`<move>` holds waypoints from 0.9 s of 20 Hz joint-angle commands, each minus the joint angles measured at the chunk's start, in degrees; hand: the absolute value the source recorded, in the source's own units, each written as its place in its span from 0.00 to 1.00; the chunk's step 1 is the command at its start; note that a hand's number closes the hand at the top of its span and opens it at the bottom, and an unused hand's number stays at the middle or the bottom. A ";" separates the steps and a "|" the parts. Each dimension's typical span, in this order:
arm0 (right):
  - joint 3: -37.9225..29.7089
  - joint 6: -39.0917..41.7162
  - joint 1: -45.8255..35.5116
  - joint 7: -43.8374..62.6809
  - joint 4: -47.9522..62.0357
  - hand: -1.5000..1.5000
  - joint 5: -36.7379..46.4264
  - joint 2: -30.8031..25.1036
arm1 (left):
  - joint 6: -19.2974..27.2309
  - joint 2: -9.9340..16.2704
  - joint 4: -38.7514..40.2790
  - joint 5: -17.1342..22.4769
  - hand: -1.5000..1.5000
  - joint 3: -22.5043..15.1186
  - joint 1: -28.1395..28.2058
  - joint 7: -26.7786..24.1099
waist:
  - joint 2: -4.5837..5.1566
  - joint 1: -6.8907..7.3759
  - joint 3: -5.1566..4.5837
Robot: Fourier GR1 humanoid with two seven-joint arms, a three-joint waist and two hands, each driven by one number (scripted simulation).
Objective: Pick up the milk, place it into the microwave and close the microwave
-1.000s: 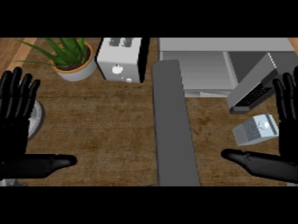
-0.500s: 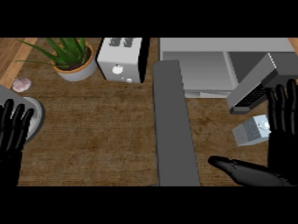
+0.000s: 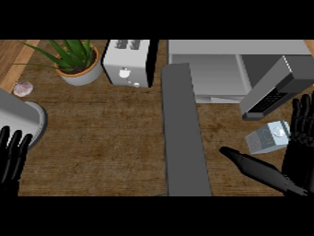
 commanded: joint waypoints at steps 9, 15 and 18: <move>-10.13 0.62 -3.25 -7.35 12.07 0.00 -6.67 -2.62 | -2.41 0.07 -2.63 1.07 0.00 0.79 3.38 -0.38 | 0.04 -0.14 0.03; -11.31 -1.34 -1.66 -11.08 16.82 0.00 -5.18 -2.22 | -2.16 -1.01 -3.73 -1.44 0.00 -0.43 5.11 -0.99 | 0.02 -0.13 0.03; -14.79 -0.36 -0.03 -20.21 23.94 0.00 -7.93 -2.37 | -2.80 -1.33 -2.18 -2.28 0.00 -3.95 9.55 -6.51 | 0.02 0.02 0.04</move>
